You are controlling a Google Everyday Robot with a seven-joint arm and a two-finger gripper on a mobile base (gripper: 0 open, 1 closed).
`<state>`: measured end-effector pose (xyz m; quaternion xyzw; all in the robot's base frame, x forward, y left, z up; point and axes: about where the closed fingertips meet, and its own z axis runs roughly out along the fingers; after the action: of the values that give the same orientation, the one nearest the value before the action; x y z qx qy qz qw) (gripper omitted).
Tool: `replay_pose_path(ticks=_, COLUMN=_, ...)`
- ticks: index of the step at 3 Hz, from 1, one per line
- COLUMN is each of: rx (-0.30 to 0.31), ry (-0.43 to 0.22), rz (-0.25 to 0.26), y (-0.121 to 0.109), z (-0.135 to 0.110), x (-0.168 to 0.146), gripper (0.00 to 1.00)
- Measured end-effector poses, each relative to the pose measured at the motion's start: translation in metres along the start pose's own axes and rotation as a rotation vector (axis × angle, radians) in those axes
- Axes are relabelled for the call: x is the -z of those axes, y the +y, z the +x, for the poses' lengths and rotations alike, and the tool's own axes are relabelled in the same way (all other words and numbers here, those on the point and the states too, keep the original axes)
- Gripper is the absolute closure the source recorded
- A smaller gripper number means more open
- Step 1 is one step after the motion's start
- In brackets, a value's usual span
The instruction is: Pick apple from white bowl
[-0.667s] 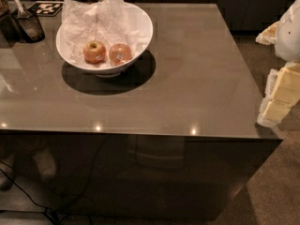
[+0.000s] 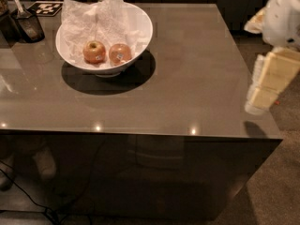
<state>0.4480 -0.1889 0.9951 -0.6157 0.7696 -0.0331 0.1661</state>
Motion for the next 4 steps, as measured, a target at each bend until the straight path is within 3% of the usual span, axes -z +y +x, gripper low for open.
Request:
replay_pose_path(ticks=2, rx=0.150, ry=-0.011, rz=-0.001, y=-0.038, z=-0.110, x=0.008, gripper=0.00)
replay_pose_path(ticks=3, rx=0.177, ry=-0.043, rz=0.029, y=-0.045, z=-0.132, x=0.011, gripper=0.00)
replay_pose_path(ticks=4, rx=0.173, ry=-0.072, rz=0.044, y=-0.070, z=-0.148, x=0.000, gripper=0.00)
